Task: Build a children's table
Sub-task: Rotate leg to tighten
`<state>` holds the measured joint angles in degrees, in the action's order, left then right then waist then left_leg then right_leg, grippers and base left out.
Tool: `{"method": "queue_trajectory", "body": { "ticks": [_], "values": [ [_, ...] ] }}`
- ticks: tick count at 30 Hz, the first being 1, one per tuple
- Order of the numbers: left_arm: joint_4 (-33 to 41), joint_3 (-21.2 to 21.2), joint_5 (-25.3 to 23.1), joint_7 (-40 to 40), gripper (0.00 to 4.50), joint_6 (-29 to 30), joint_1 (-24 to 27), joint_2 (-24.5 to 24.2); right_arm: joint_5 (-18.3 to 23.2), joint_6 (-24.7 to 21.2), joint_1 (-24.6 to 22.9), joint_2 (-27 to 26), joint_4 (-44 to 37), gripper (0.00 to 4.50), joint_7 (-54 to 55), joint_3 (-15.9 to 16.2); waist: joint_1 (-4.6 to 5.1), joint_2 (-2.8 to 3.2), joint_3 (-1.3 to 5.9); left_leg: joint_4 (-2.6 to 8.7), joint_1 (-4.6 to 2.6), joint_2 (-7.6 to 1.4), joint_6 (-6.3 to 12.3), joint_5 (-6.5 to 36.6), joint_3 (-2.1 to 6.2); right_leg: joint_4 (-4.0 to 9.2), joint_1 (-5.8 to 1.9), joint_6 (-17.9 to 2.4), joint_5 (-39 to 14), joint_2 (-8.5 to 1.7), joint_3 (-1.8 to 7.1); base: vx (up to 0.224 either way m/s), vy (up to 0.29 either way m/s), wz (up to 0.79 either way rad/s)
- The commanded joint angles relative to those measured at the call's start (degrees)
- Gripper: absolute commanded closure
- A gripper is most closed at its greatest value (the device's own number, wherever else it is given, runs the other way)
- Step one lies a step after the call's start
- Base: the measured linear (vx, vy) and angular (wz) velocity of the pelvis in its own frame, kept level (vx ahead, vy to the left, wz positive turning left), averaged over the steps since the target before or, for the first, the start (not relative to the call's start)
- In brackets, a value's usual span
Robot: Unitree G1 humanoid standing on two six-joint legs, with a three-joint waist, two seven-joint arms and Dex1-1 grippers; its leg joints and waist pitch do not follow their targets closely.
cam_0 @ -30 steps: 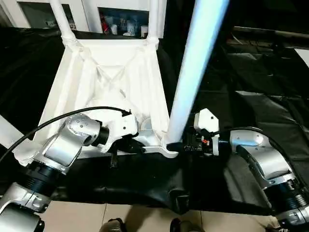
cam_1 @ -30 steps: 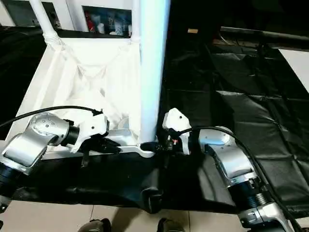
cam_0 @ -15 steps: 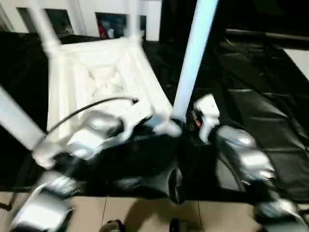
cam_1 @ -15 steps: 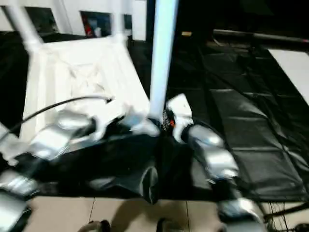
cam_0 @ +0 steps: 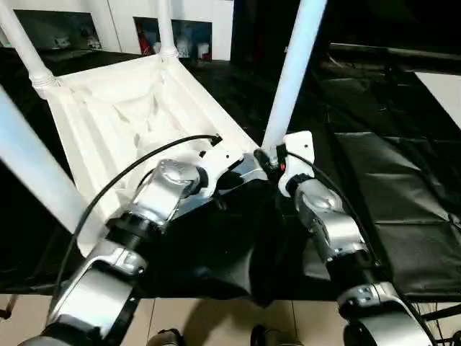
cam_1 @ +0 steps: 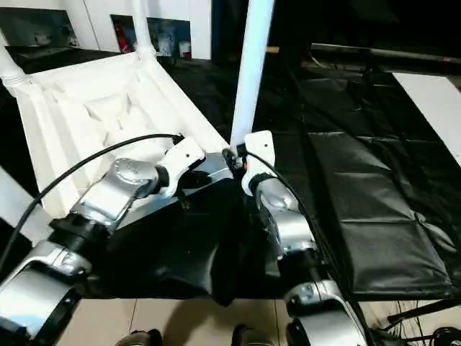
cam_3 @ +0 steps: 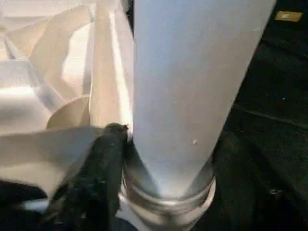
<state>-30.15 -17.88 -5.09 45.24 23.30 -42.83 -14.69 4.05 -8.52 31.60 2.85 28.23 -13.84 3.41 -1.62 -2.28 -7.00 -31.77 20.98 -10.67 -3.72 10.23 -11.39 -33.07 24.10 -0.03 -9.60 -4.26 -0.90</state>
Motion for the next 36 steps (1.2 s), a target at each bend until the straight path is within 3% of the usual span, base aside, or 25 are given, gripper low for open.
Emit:
{"method": "queue_trajectory", "body": {
  "ticks": [1, 5, 7, 8, 10, 11, 15, 18, 19, 22, 33, 36],
  "values": [
    [-1.56, -2.16, -1.6, 1.05, 4.5, 0.89, 2.24, -1.45, 0.96, -2.15, -1.2, 0.45, -0.58, 1.38, -2.95, 2.09, -0.02, 0.36, 2.63, 4.33, -0.38, -2.12, 1.26, 15.38, 1.01, 4.17, -1.73, -9.15, -17.72, -2.96, 1.92, 0.0, 0.0, 0.0],
    [1.63, -2.64, -0.94, 4.5, 4.5, 0.12, 4.33, -3.97, 4.06, -5.74, -1.83, 4.44, -5.2, 1.03, -10.9, 1.19, -0.06, 0.39, 2.94, 3.89, 0.03, -2.04, 2.09, 10.92, 0.8, 3.43, -2.36, -10.96, -11.06, -2.77, 1.9, 0.0, 0.0, 0.0],
    [4.09, -3.13, -0.33, 7.65, 4.5, -0.58, 5.91, -6.13, 5.1, -7.89, -3.07, 9.52, -8.87, 0.94, -19.1, 2.62, -0.13, 0.61, 3.04, 3.68, 0.03, -2.06, 2.94, 8.84, 0.69, 3.05, -2.43, -12.13, -6.67, -2.48, 1.85, 0.0, 0.0, 0.0],
    [5.2, -3.33, -0.01, 9.06, 4.5, -0.64, 6.6, -7.06, 5.3, -8.51, -3.74, 11.9, -10.48, 0.94, -22.67, 3.51, -0.36, 0.65, 3.18, 3.43, 0.22, -2.09, 3.58, 6.99, 0.69, 2.55, -2.9, -12.69, -2.56, -2.3, 1.8, 0.0, 0.0, 0.0],
    [6.85, -3.9, 0.48, 11.74, 4.5, -1.62, 7.6, -8.54, 5.51, -8.59, -4.86, 15.37, -12.54, 0.94, -27.81, 5.04, -0.34, 0.55, 3.18, 3.04, 0.03, -1.97, 4.81, 5.11, 0.27, 2.16, -2.67, -14.29, 2.5, -2.12, 1.93, 0.0, 0.0, 0.0],
    [8.19, -4.35, 0.95, 13.79, 4.5, -1.97, 8.33, -9.66, 5.73, -8.12, -5.71, 17.66, -13.93, 0.94, -31.15, 6.08, -0.44, 0.73, 3.18, 3.07, 0.09, -2.01, 4.9, 5.4, 0.32, 2.18, -2.9, -15.18, 2.37, -2.28, 1.87, 0.0, 0.0, 0.0],
    [13.77, -6.01, 3.38, 22.28, 4.5, -2.49, 10.92, -14.1, 6.75, -6.7, -7.73, 22.98, -17.76, 0.94, -39.45, 8.16, -0.48, 0.71, 2.91, 3.22, -0.18, -2.36, 4.32, 8.28, 0.26, 2.65, -2.7, -15.06, -4.17, -2.47, 1.94, 0.0, 0.0, 0.0],
    [15.6, -6.33, 4.14, 24.28, 4.5, -2.03, 11.59, -15.33, 7.51, -7.04, -7.83, 23.32, -18.72, 0.94, -40.72, 8.11, -0.37, 0.81, 2.73, 3.35, -0.41, -2.5, 3.51, 8.72, 0.17, 2.74, -2.4, -14.92, -6.7, -2.31, 2.03, 0.0, 0.0, 0.0],
    [16.84, -6.57, 4.6, 25.4, 4.5, -2.02, 12.0, -16.09, 8.0, -7.11, -7.86, 23.49, -19.53, 0.94, -41.79, 8.52, -0.54, 1.11, 2.79, 3.28, -0.66, -2.54, 3.35, 8.86, 0.14, 2.73, -2.23, -15.05, -6.76, -2.36, 2.05, 0.0, 0.0, 0.0],
    [18.02, -6.82, 4.97, 26.3, 4.5, -1.87, 12.36, -16.68, 7.82, -6.29, -7.59, 23.0, -19.61, 0.94, -42.31, 9.26, -0.78, 1.14, 2.99, 3.19, -0.78, -2.62, 3.41, 7.39, 0.02, 2.32, -2.26, -15.67, -3.9, -2.2, 2.04, 0.0, 0.0, 0.0],
    [18.93, -6.49, 4.7, 26.74, 4.5, -1.48, 12.73, -16.98, 7.52, -5.52, -6.91, 22.36, -18.11, 0.94, -45.13, 10.76, -1.1, 0.79, 3.57, 2.58, -0.52, -2.23, 4.45, 4.62, -0.01, 1.54, -2.83, -16.43, 0.28, -2.17, 2.01, 0.0, 0.0, 0.0],
    [19.02, -6.45, 4.76, 26.78, 4.5, -1.44, 12.82, -17.18, 7.68, -5.84, -6.76, 22.07, -17.67, 1.29, -45.24, 10.65, -1.07, 0.78, 3.56, 2.48, -0.48, -2.17, 4.66, 4.48, -0.03, 1.48, -2.83, -16.58, 0.48, -2.13, 2.01, 0.0, 0.0, 0.0]
  ]
}}
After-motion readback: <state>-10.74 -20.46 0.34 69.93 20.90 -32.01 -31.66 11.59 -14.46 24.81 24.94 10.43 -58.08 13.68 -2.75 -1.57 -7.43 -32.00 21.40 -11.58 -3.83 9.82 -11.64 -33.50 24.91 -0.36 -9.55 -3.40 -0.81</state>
